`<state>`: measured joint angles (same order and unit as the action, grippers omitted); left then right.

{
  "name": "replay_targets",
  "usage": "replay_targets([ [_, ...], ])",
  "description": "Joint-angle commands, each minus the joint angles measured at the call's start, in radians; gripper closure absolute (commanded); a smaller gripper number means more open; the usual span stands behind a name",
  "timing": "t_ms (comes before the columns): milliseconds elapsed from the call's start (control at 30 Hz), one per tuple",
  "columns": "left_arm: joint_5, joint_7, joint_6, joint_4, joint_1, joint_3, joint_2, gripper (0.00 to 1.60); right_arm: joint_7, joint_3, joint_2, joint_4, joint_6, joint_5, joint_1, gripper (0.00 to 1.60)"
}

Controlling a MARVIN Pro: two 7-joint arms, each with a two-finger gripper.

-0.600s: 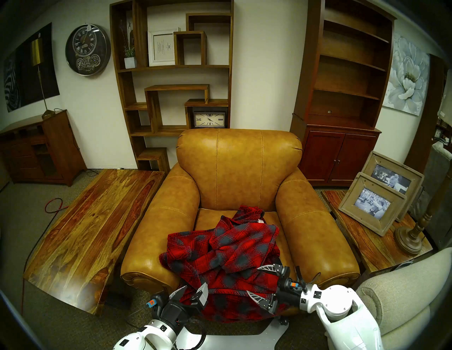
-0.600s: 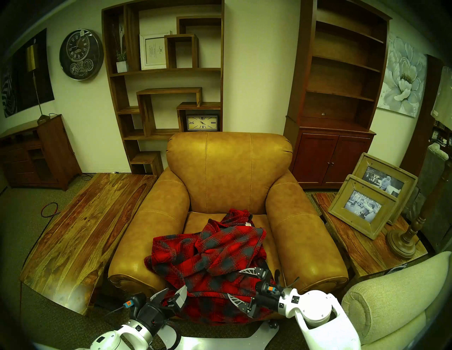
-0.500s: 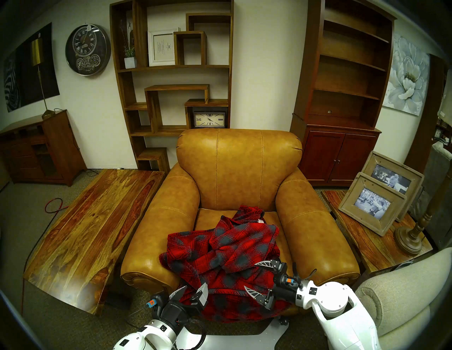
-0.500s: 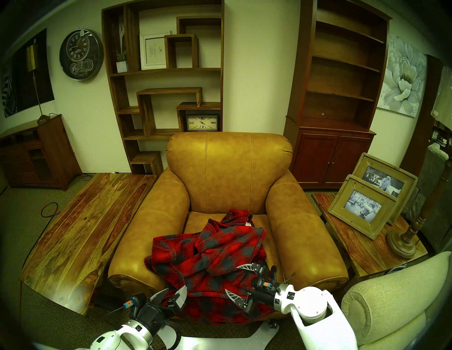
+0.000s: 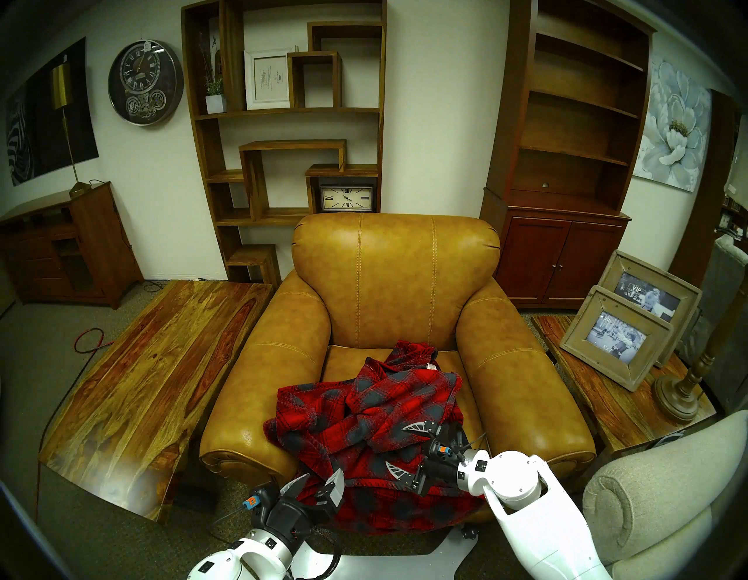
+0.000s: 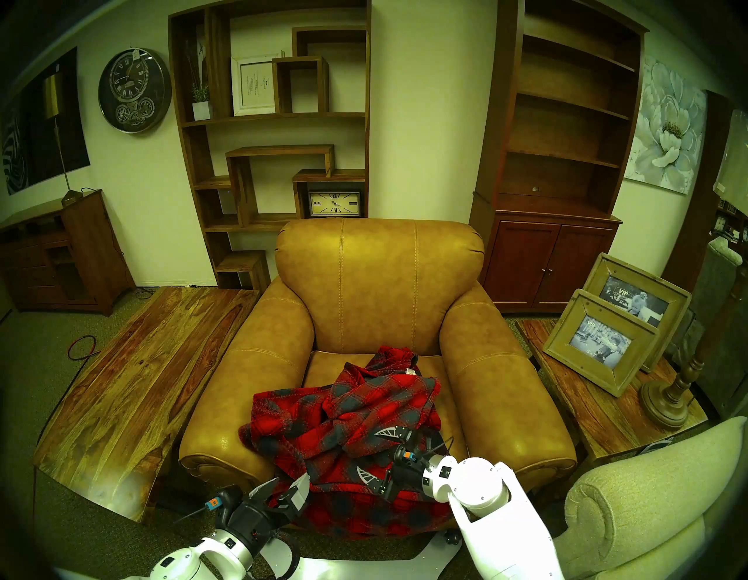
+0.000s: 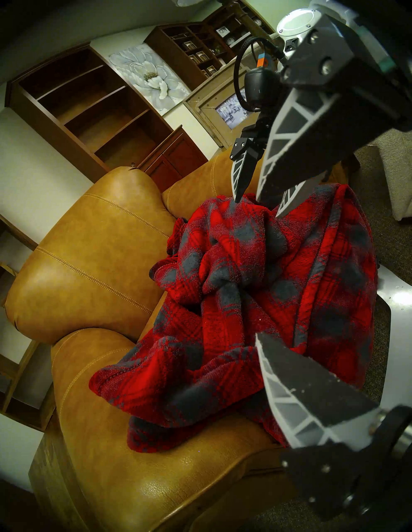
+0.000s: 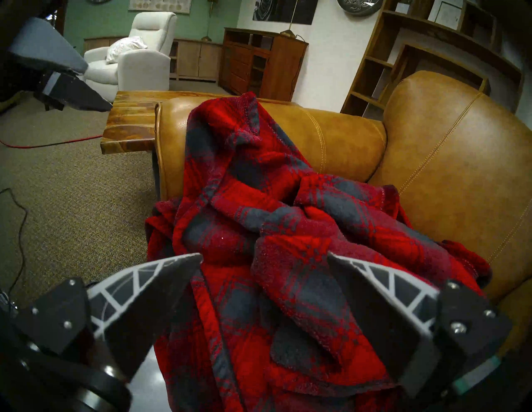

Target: Move the blanket from sofa and drape it over the sofa arm

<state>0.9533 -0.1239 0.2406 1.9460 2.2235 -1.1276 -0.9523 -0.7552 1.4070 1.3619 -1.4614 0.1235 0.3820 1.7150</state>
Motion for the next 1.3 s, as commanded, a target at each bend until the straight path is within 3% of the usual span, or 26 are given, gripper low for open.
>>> replay_targets([
  [0, 0.0, 0.002, 0.002, 0.01, -0.003, 0.0, -0.002, 0.0, 0.026, -0.036, 0.05, 0.041, -0.017, 0.061, -0.107, 0.0],
  [200, 0.0, 0.002, 0.002, 0.008, -0.005, 0.001, -0.002, 0.0, 0.04, -0.071, 0.063, 0.103, -0.029, 0.128, -0.157, 0.0],
  [267, 0.0, 0.002, 0.003, 0.007, -0.007, 0.003, -0.002, 0.0, 0.044, -0.104, 0.074, 0.165, -0.041, 0.175, -0.219, 0.0],
  [800, 0.001, 0.002, 0.003, 0.002, -0.013, 0.007, -0.001, 0.0, 0.126, -0.182, 0.112, 0.368, -0.077, 0.375, -0.331, 0.0],
  [933, 0.001, 0.002, 0.003, 0.0, -0.016, 0.009, 0.0, 0.0, 0.155, -0.197, 0.115, 0.454, -0.096, 0.433, -0.4, 0.0],
  [1267, 0.002, 0.002, 0.005, 0.003, -0.017, 0.011, 0.001, 0.0, 0.23, -0.263, 0.119, 0.639, -0.09, 0.555, -0.454, 0.0],
])
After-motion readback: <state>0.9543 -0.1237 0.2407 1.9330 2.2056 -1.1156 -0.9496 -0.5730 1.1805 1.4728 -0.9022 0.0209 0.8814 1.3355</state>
